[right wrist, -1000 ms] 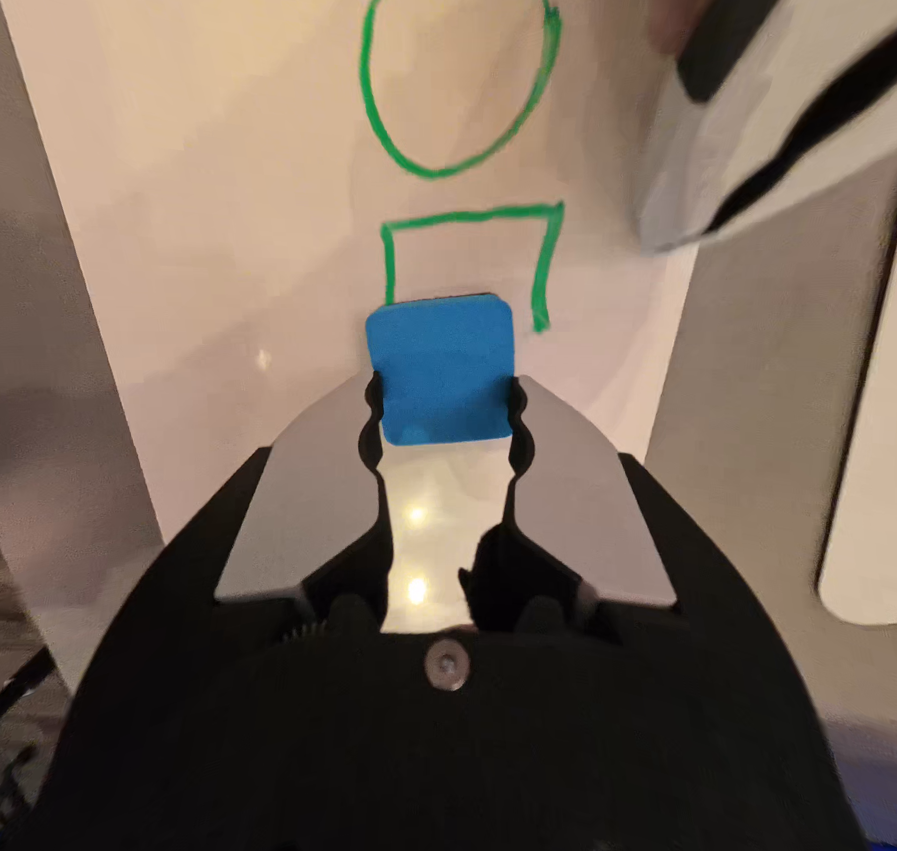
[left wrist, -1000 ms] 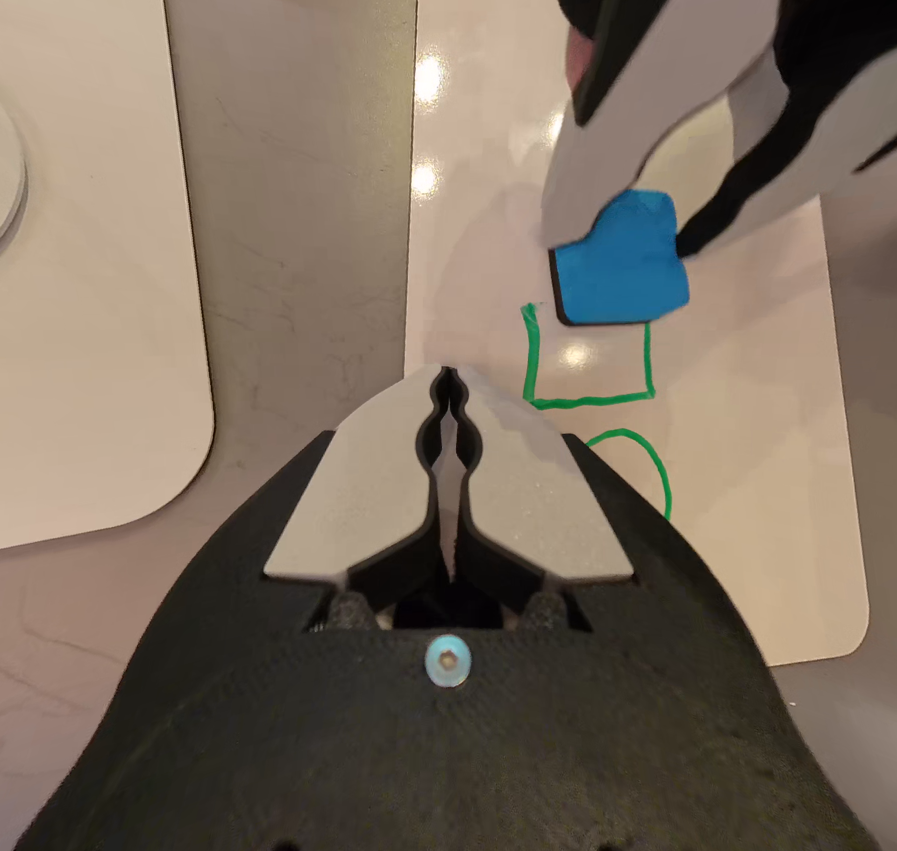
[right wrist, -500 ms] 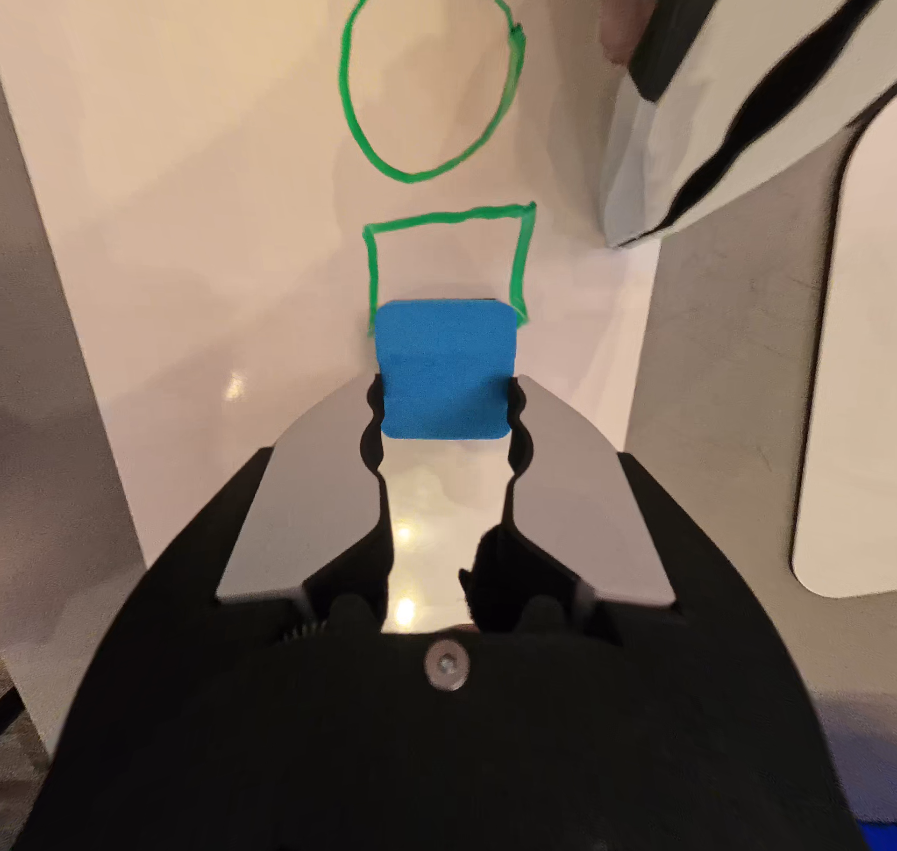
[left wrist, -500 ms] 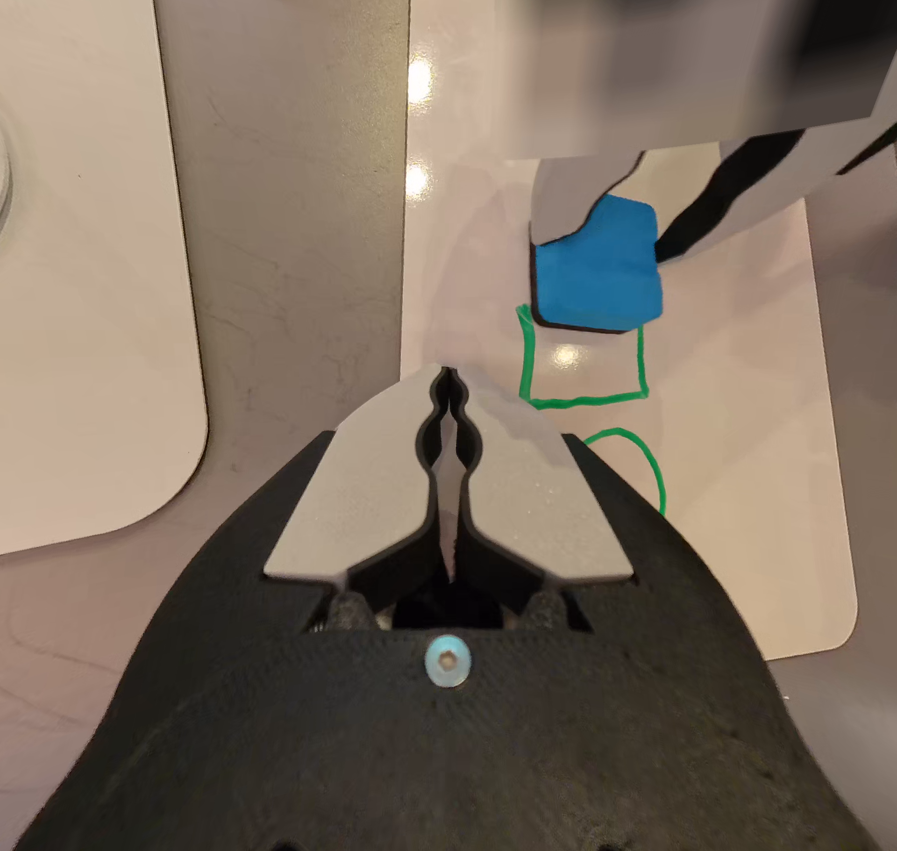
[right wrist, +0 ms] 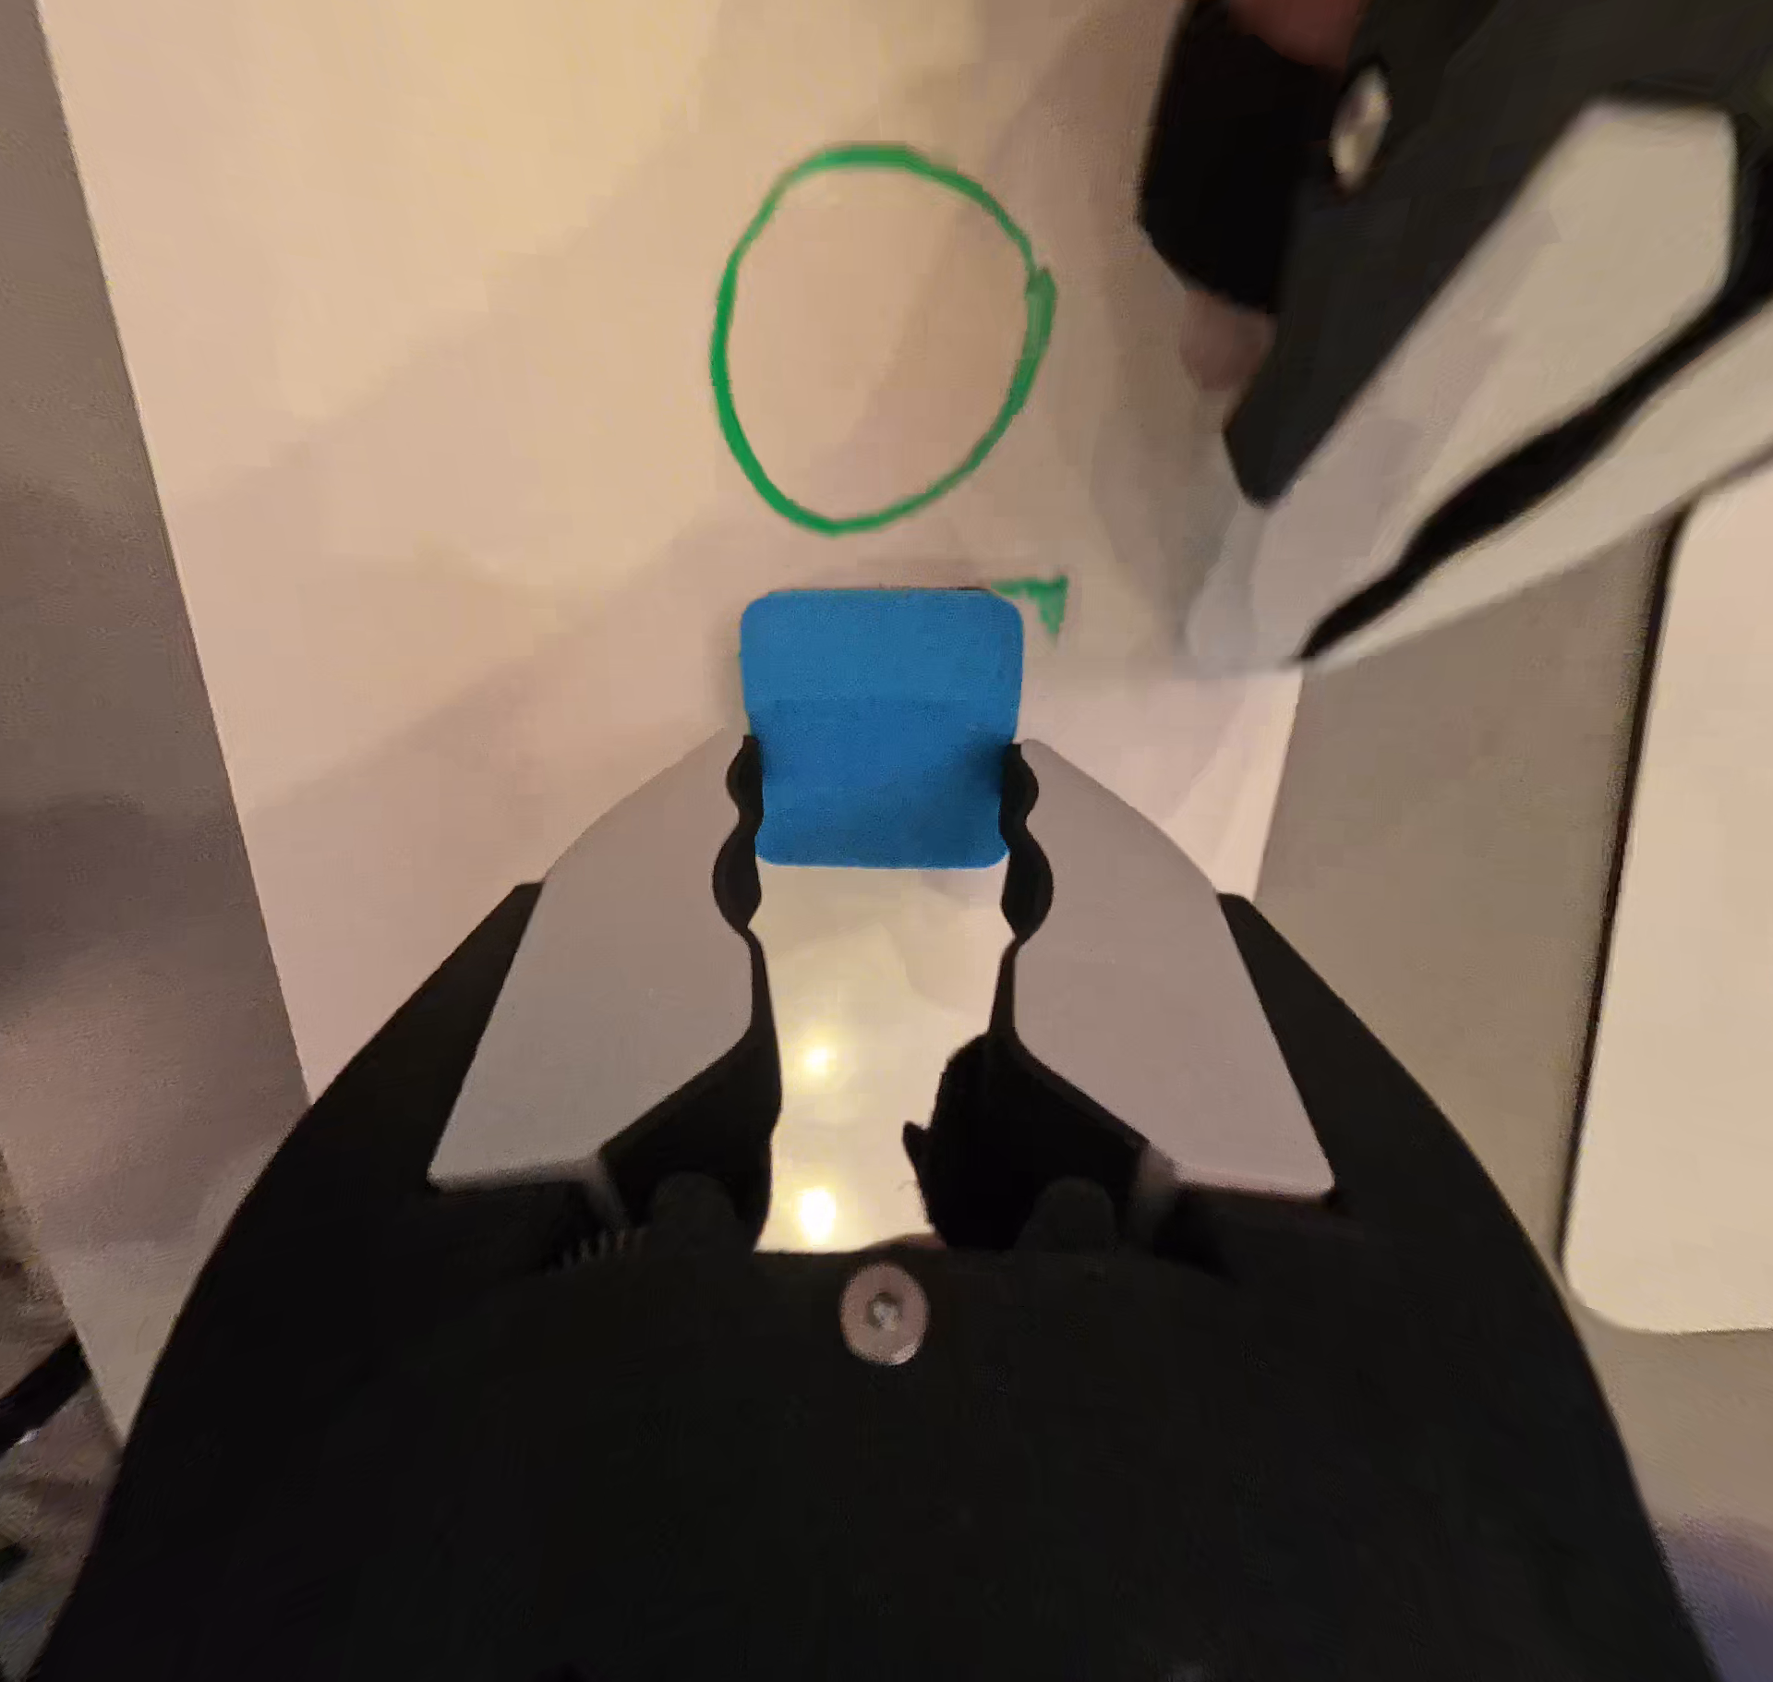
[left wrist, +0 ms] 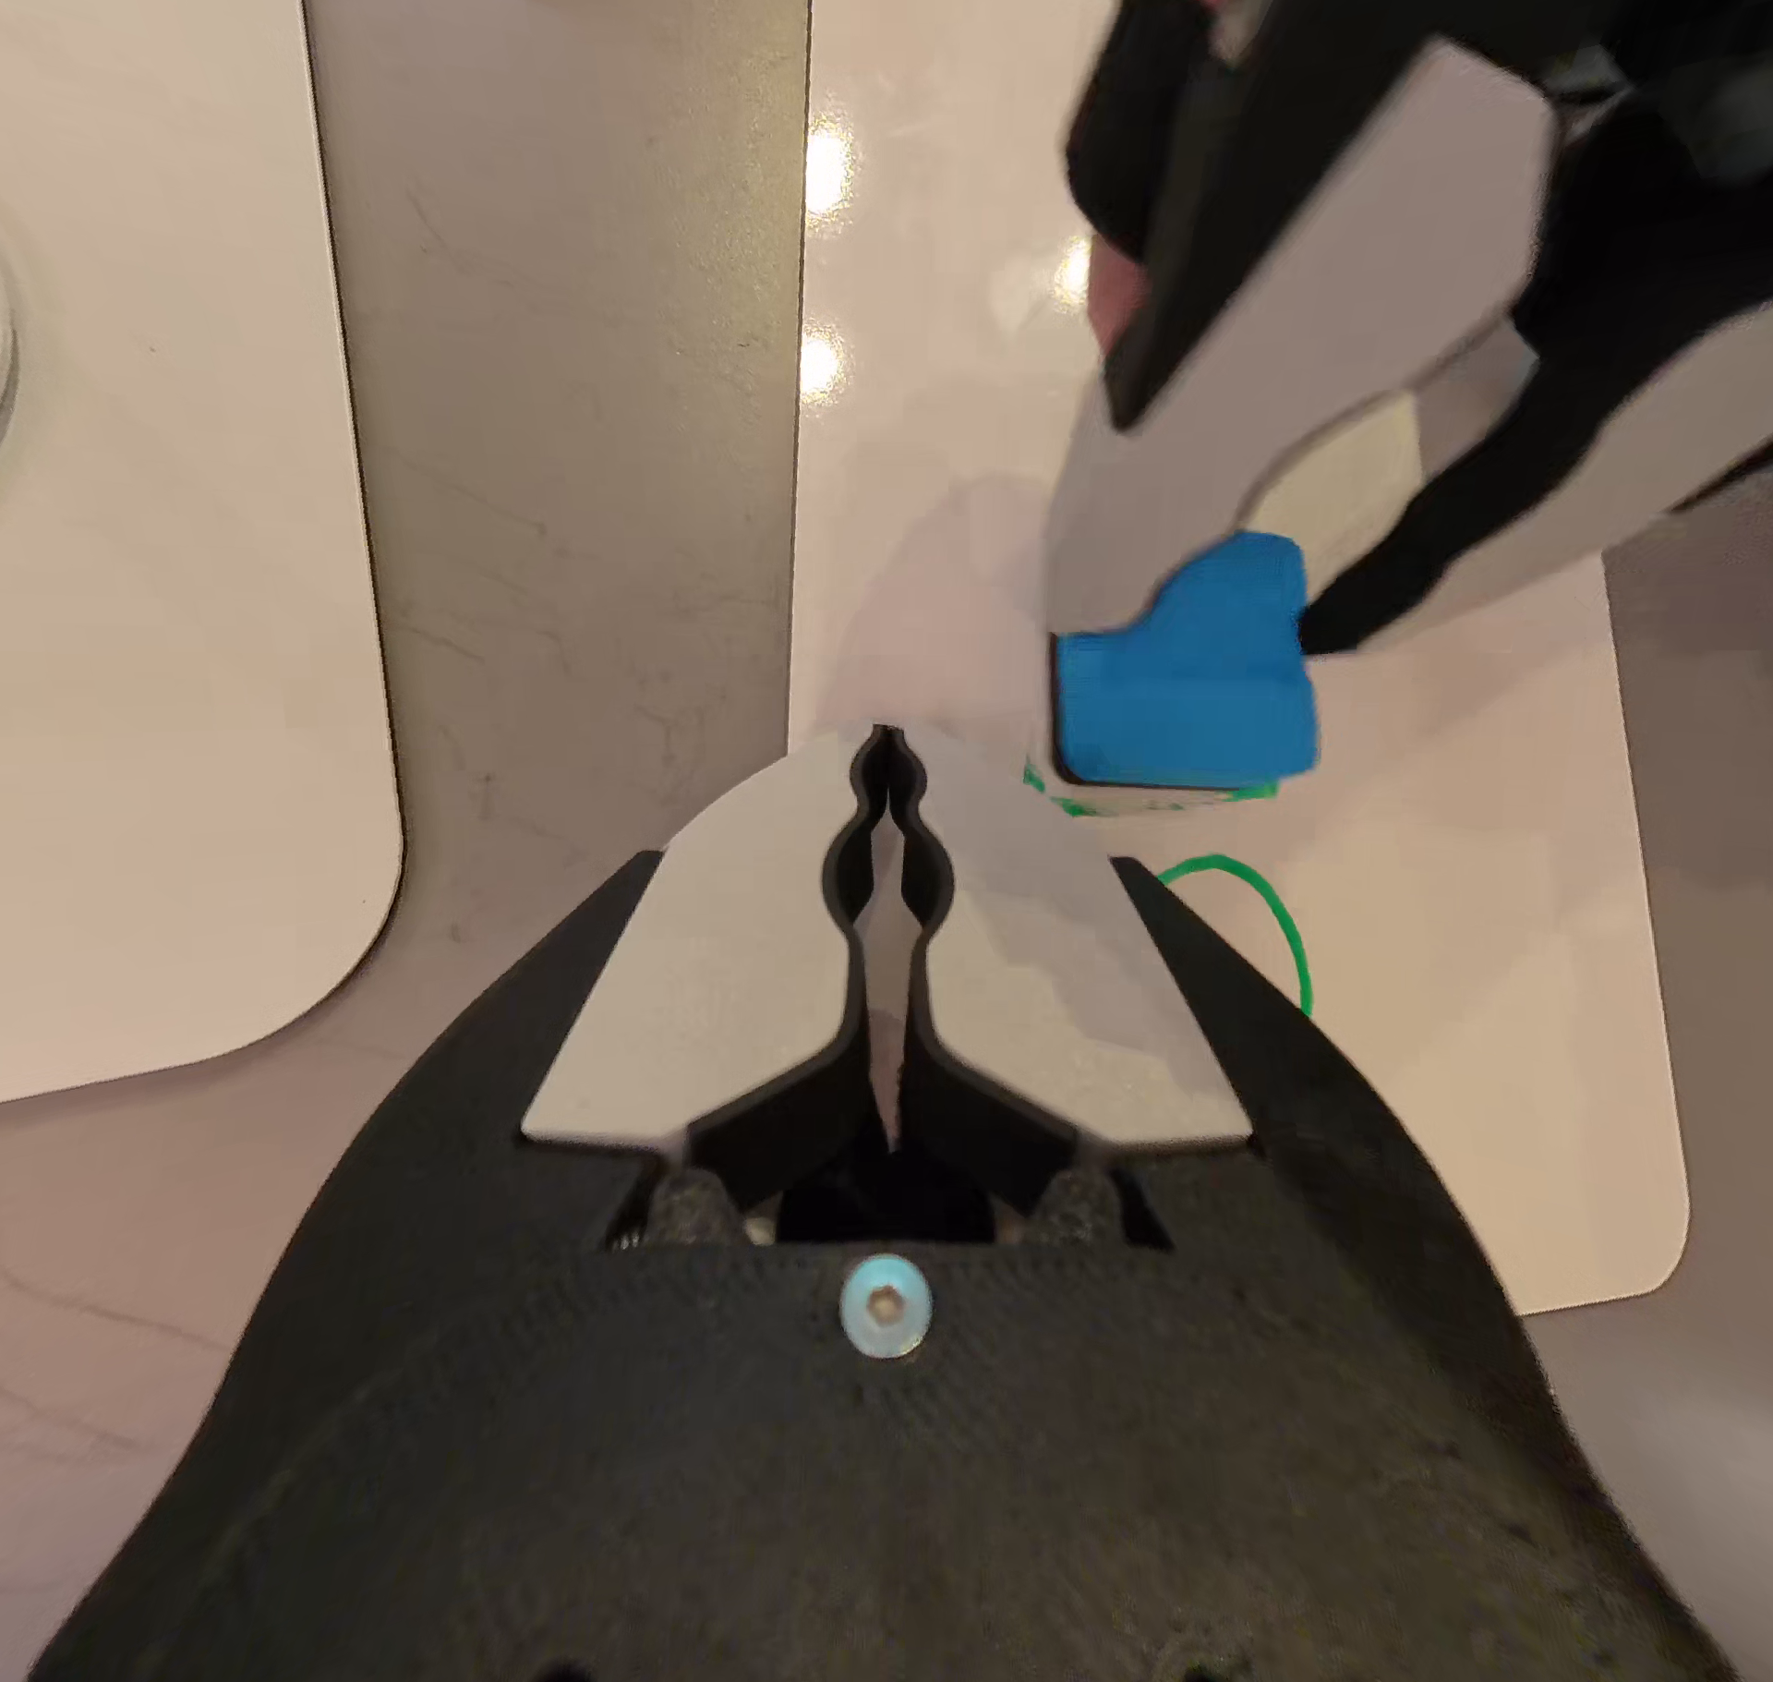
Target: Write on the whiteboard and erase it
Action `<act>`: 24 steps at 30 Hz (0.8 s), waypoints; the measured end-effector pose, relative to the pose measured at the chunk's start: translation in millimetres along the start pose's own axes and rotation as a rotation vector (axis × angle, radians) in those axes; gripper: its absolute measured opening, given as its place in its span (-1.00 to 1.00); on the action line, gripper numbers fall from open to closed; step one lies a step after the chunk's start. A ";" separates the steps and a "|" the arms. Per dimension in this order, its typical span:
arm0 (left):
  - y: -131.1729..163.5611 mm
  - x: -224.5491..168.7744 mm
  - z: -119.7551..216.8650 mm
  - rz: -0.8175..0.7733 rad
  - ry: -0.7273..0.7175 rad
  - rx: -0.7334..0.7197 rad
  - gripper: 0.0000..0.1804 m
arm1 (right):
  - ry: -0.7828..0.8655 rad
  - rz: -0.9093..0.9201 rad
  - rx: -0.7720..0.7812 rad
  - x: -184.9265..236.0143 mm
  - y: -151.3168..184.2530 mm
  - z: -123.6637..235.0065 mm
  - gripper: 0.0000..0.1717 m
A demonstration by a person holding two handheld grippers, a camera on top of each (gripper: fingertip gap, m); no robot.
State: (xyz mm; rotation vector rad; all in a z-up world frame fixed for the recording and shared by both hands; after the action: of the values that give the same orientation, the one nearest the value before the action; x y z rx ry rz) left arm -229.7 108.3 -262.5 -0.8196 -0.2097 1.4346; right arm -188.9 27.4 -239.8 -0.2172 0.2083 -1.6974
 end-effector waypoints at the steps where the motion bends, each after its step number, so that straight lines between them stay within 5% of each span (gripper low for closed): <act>1: 0.0 0.1 0.0 0.002 0.003 0.000 -0.99 | 0.000 -0.035 -0.006 -5.8 4.5 1.3 -0.43; 24: -2.2 0.6 -1.1 0.000 -0.001 0.011 -0.99 | 0.015 -0.020 0.051 -16.9 -25.7 -7.4 -0.43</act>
State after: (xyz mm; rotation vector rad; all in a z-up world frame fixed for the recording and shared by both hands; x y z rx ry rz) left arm -227.3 108.5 -262.2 -0.8099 -0.2024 1.4356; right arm -213.2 47.7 -240.6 -0.1697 0.1744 -1.7223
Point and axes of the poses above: each gripper's, where its closed fingertips meet, z back along the fingers, y out of its underside, x = y × z across the jaws, the point moved 5 cm from there along z, back along the fingers, and after that the axes turned 6 degrees about z, right-handed, at the moved point
